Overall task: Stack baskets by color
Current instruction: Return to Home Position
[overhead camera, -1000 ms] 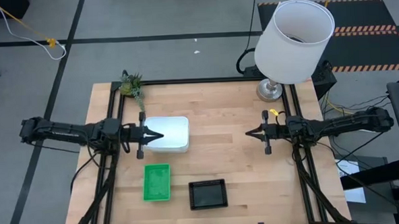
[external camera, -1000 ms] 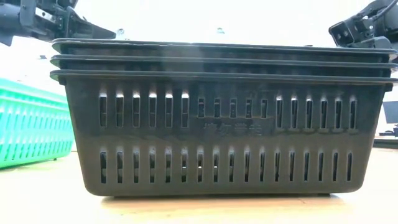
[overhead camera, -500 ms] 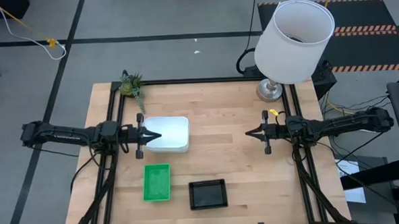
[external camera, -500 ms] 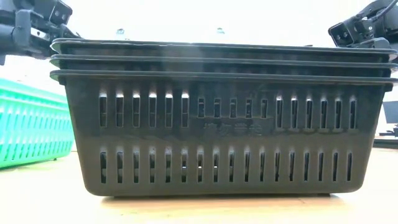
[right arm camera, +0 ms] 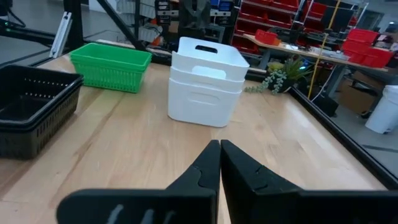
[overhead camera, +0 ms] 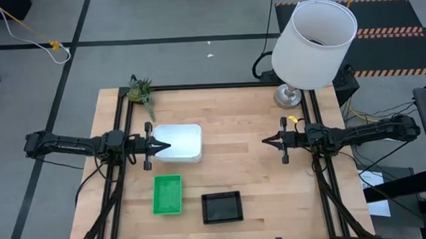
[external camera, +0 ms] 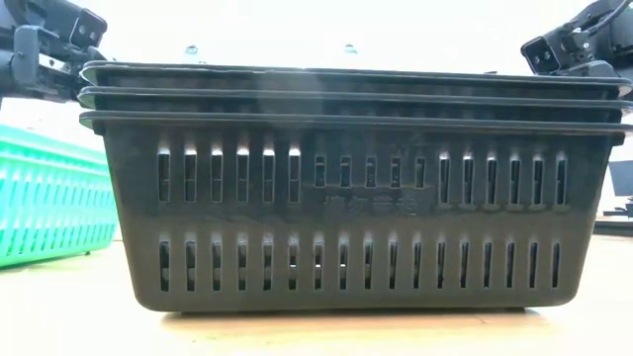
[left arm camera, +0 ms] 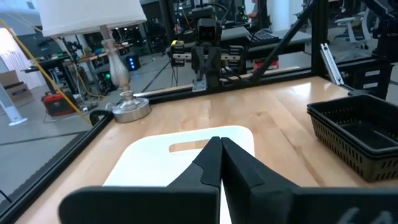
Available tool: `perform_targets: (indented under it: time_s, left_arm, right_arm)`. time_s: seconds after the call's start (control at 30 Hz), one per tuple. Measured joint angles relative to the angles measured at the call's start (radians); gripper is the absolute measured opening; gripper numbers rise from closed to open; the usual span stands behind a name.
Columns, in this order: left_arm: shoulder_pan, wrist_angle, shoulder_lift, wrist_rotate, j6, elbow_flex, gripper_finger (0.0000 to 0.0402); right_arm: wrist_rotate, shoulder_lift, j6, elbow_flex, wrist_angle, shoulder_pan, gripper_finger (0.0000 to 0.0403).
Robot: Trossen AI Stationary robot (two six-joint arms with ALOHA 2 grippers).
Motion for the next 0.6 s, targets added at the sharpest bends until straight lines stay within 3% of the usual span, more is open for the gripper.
perform_targets:
  time_s: [0.6]
  left_arm:
    - [0.0,-0.012,-0.007,0.0,0.001,0.0,0.0011]
  right_arm:
    - [-0.001,-0.279,-0.016,0.0,-0.206,0.0,0.0006]
